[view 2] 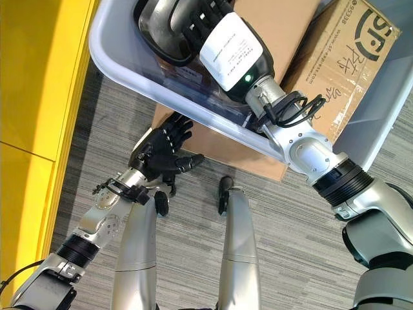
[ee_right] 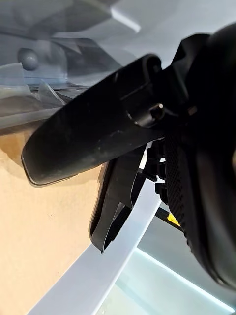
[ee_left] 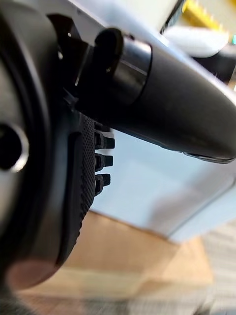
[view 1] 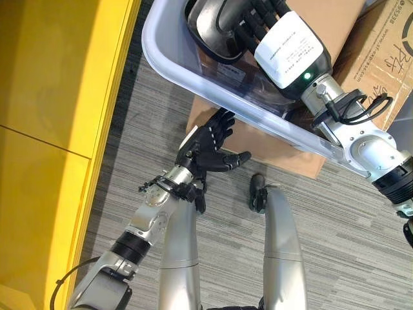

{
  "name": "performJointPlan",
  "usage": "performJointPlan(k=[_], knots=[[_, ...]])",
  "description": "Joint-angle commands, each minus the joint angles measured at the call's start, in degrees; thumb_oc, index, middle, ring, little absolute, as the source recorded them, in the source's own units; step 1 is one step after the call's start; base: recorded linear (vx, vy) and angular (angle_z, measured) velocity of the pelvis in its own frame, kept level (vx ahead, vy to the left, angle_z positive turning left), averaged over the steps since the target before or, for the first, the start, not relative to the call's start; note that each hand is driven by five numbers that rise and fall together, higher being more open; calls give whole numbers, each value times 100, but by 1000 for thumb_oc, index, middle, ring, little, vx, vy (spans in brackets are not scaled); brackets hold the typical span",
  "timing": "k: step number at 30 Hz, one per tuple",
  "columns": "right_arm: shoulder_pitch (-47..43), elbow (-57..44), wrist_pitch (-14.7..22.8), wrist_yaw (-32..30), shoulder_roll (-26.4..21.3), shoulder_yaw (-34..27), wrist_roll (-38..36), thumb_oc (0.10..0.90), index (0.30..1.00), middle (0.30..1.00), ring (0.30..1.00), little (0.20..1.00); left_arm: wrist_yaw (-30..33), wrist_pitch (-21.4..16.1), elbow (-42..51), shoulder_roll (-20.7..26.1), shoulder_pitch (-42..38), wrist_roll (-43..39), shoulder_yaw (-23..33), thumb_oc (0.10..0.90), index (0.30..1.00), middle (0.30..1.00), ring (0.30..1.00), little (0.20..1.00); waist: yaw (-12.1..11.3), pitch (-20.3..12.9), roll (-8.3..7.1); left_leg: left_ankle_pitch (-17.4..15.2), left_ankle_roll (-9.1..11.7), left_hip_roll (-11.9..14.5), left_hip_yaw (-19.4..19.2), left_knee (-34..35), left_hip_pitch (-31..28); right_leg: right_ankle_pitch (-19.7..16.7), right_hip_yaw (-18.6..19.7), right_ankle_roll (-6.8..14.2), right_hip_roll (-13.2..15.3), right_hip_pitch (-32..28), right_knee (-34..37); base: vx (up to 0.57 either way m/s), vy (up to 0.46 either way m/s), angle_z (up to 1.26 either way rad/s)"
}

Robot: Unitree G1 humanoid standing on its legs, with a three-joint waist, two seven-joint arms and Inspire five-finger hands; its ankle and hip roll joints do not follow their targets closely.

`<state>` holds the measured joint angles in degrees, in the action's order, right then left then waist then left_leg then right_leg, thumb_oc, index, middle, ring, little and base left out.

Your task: Move parts from the plastic box to the shelf.

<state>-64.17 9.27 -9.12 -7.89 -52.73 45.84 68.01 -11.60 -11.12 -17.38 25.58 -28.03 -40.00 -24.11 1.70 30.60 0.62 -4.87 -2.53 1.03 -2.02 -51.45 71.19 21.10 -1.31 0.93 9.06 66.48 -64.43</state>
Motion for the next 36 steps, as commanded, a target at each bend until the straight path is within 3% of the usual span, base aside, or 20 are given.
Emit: performJointPlan(k=[1,2,4,12,14,15,20,36], knots=[[-898,-153,-145,34,-39,197,-227,900,1000,1000,1000,1000,-430,-692,170,-339,32,360,-195,900,1000,1000,1000,1000,-210,-80,146,-456,77,390,58,511,-564,329,-322,-219,-154,-287,-132,-18,21,7],[-935,-77,-204,104,-50,263,-309,900,1000,1000,1000,1000,-625,-827,203,-296,80,265,-203,900,1000,1000,1000,1000,-228,-80,159,-443,79,395,60,531,-599,340,-328,-226,-149,-320,-132,-26,35,8],[-1091,51,-215,187,-103,414,-478,900,1000,1000,1000,1000,-1157,-687,426,-177,61,29,-356,900,1000,1000,1000,1000,-243,-80,177,-401,98,405,63,661,-731,310,-334,-249,-146,-443,-32,-19,48,3],[-1240,342,-301,329,32,536,-745,900,1000,1000,1000,1000,-1042,-522,641,-294,-146,-511,-498,900,1000,1000,1000,1000,-215,-80,146,-359,102,434,48,718,-775,309,-328,-267,-164,-491,-24,0,9,0],[-1274,458,-320,266,65,536,-923,433,347,347,347,347,-971,-536,624,-322,-222,-585,-484,900,1000,1000,1000,1000,-213,-80,140,-357,105,428,50,727,-786,305,-328,-269,-165,-511,-11,0,0,0],[-1270,481,-348,266,87,529,-929,400,300,300,300,300,-961,-529,618,-337,-242,-570,-481,900,1000,1000,1000,1000,-210,-80,139,-354,105,432,45,730,-784,304,-325,-271,-168,-511,-9,0,0,0],[-1308,794,-398,-92,158,492,-1189,400,300,300,300,300,-919,-524,545,-405,-352,-621,-473,900,1000,1000,1000,1000,-212,-80,131,-389,97,407,65,671,-744,309,-327,-284,-181,-494,-20,2,-1,-1],[-1320,1328,111,-836,341,479,-1312,400,300,300,300,300,-904,-504,320,-512,-753,-773,-505,900,1000,1000,1000,1000,-167,-80,153,-478,73,377,44,580,-707,294,-284,-276,-188,-461,-13,0,0,0]])
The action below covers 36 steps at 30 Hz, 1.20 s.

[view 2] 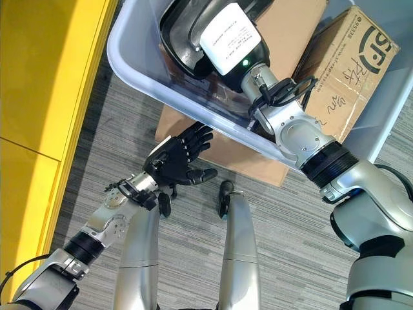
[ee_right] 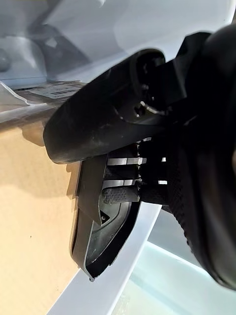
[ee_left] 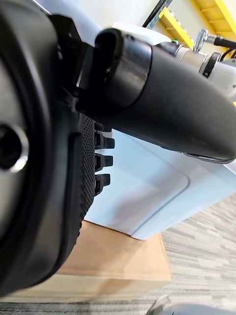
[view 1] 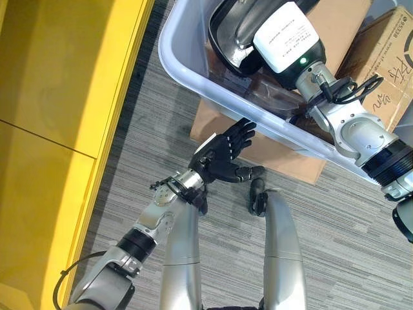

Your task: Move parts from the plastic box to the shelf.

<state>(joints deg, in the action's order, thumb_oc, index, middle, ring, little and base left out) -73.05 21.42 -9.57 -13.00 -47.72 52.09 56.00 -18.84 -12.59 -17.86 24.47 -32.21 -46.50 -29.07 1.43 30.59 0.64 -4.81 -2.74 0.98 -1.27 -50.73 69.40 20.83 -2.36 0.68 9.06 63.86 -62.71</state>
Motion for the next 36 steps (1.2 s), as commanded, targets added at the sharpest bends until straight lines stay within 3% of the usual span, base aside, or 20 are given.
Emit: performJointPlan(k=[1,10,14,23,36], knots=[[-431,116,178,-334,-158,-144,-102,400,300,300,300,300,-184,-353,356,-407,-351,-122,-8,900,1000,1000,1000,1000,-136,-80,151,-484,93,383,-34,513,-532,320,-181,-251,-186,-199,-183,0,0,0],[-340,4,420,-702,-123,-200,-374,400,300,300,300,300,-234,-296,372,-381,-438,-143,1,900,1000,1000,1000,1000,-92,-80,135,-434,113,407,-59,674,-671,253,-167,-234,-219,-307,-17,-7,1,0],[28,-540,601,-1075,-20,-649,-1525,400,300,300,300,300,-152,-221,554,-409,-415,-110,60,900,1000,1000,1000,1000,9,-80,128,-401,140,452,-127,820,-855,197,-112,-218,-265,-445,143,-23,29,-2],[804,-1932,1191,-980,116,-1535,-1273,400,300,300,300,300,18,-43,1047,-550,-230,112,201,900,1000,1000,1000,1000,215,-80,101,-345,222,509,-288,1162,-1360,94,-6,-183,-375,-880,584,-28,41,-8],[1504,-3043,1463,-357,54,-2118,-1154,400,300,300,300,300,259,127,1715,-550,-54,123,243,900,1000,1000,1000,1000,483,-80,120,-228,326,539,-472,1679,-2238,-19,65,-172,-427,-1713,1162,-23,51,-6]])
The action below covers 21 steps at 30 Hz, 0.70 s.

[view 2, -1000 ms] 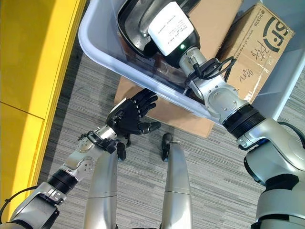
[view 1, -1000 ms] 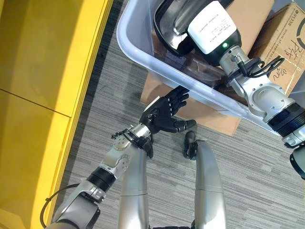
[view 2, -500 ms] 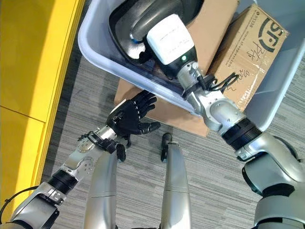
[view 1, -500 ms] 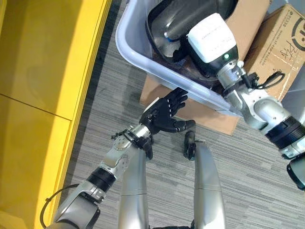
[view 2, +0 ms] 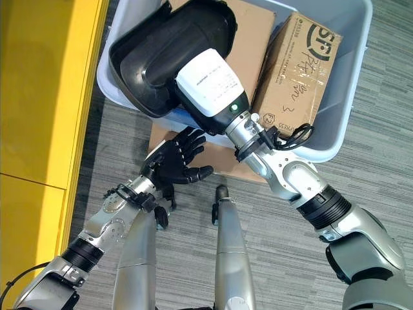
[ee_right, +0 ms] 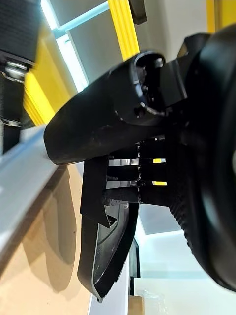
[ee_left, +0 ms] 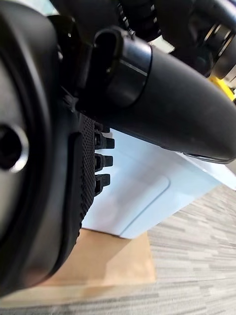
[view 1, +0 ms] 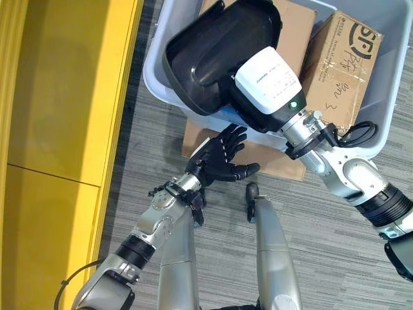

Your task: Move parts from the plastic box to the shelf.

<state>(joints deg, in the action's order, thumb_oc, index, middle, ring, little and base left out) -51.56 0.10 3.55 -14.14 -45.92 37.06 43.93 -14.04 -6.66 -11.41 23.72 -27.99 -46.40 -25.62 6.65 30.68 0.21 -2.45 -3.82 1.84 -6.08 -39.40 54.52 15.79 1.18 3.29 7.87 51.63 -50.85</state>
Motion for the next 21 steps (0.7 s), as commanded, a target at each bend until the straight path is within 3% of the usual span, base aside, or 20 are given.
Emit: performJointPlan(k=[1,4,8,14,21], knots=[[-632,-930,115,-191,-134,-620,29,400,300,300,300,300,-197,-457,1103,-476,-462,117,-101,900,1000,1000,1000,1000,-30,-89,166,-460,437,448,7,569,-793,482,-287,-434,-309,-530,-5,-35,35,-1],[-551,-973,41,-19,-202,-644,-17,400,300,300,300,300,-171,-288,1139,-435,-430,331,-87,900,1000,1000,1000,1000,2,-89,174,-421,455,437,-7,685,-1006,434,-300,-428,-307,-749,130,-48,27,-2],[-523,-872,-61,-58,-319,-612,-102,400,300,300,300,300,-95,231,1035,-309,-381,883,-162,900,1000,1000,1000,1000,19,-89,224,-272,408,448,-64,864,-1207,321,-358,-467,-294,-955,264,-77,28,-2],[-782,-474,-71,-145,-519,-449,-298,400,300,300,300,300,-1054,971,504,-150,-326,1553,-727,900,1000,1000,1000,1000,92,-89,272,-276,431,444,-67,968,-1583,318,-335,-455,-276,-1358,376,-31,50,-2],[-1036,72,-38,-292,-635,-140,-612,400,300,300,300,300,-1400,1313,620,-134,-566,1014,-1188,900,1000,1000,1000,1000,222,-89,298,-285,424,437,-123,1160,-2038,285,-270,-425,-251,-1795,589,-27,38,-7]])
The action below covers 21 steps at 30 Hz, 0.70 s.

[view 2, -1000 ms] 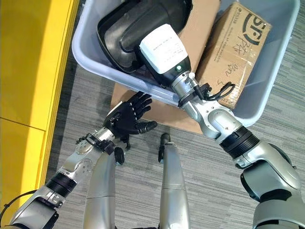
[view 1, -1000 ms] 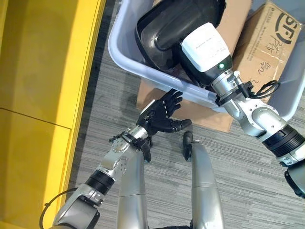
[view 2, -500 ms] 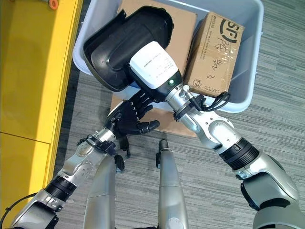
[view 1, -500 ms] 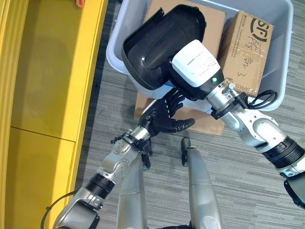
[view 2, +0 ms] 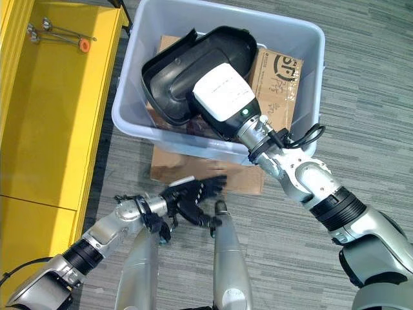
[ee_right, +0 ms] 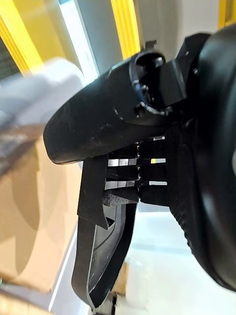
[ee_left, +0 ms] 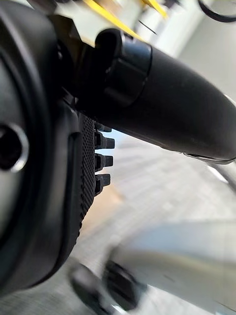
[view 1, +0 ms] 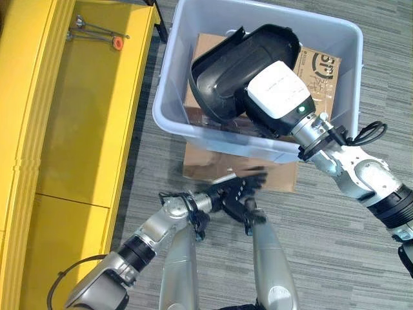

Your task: Move parts from the plastic box to the shelf.

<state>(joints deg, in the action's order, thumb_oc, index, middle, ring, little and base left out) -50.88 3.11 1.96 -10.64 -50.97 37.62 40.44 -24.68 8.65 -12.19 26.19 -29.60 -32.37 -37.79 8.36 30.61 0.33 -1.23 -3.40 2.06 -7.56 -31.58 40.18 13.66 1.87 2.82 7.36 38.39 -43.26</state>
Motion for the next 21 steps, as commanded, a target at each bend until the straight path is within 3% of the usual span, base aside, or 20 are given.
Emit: performJointPlan(k=[1,8,13,14,16,17,18,19,21], knots=[[-1167,-9,198,-650,-71,-130,-269,400,300,300,300,300,-340,40,769,-437,-566,-520,-72,900,1000,1000,1000,1000,94,-82,307,-431,375,403,8,418,-758,503,-322,-369,-178,-617,-122,-17,70,-8],[-1600,265,299,-419,-17,157,-205,400,300,300,300,300,-267,-97,608,-592,-935,-501,-297,900,1000,1000,1000,1000,241,-82,431,-505,374,377,-81,366,-907,640,-216,-397,-161,-747,-259,-31,76,-10],[-1644,383,325,-291,-109,272,-213,400,300,300,300,300,31,-827,661,-415,-1124,222,-407,900,1000,1000,1000,1000,305,-82,471,-485,392,391,-113,398,-969,675,-196,-392,-155,-793,-283,-72,26,-5],[-1598,391,331,-213,-184,296,-228,400,300,300,300,300,367,-1138,807,-249,-1222,550,-390,900,1000,1000,1000,1000,320,-82,475,-472,401,391,-123,469,-1075,662,-202,-380,-149,-881,-215,-66,0,-3],[-1454,198,-44,24,-555,391,-477,400,300,300,300,300,408,-2041,1524,567,-882,574,-137,900,1000,1000,1000,1000,201,-160,520,-434,451,323,-62,641,-1259,616,-330,-353,-64,-1099,32,-62,-27,3],[-1357,175,-81,28,-710,380,-543,400,300,300,300,300,286,-2277,1712,850,-750,442,1,900,1000,1000,1000,1000,147,-196,549,-431,442,296,-46,685,-1321,601,-361,-339,-40,-1156,84,-1,-89,36],[-789,270,-194,70,-963,90,-659,400,300,300,300,300,-306,-2767,2507,1685,-353,-188,594,900,1000,1000,1000,1000,-53,-385,594,-413,417,186,38,874,-1565,546,-526,-303,33,-1476,342,74,-153,39],[-372,453,-262,192,-1013,-185,-662,400,300,300,300,300,-1046,-2883,3074,2216,-88,-1164,1217,900,1000,1000,1000,1000,-242,-630,612,-382,392,89,118,1102,-1834,440,-674,-277,58,-1774,632,108,-170,61],[137,547,-281,304,-978,-549,-603,400,300,300,300,300,-1933,-2479,3487,2475,199,-2421,1902,900,1000,1000,1000,1000,-373,-935,577,-483,351,-12,184,1153,-2073,433,-766,-297,51,-2100,819,193,-99,78]])
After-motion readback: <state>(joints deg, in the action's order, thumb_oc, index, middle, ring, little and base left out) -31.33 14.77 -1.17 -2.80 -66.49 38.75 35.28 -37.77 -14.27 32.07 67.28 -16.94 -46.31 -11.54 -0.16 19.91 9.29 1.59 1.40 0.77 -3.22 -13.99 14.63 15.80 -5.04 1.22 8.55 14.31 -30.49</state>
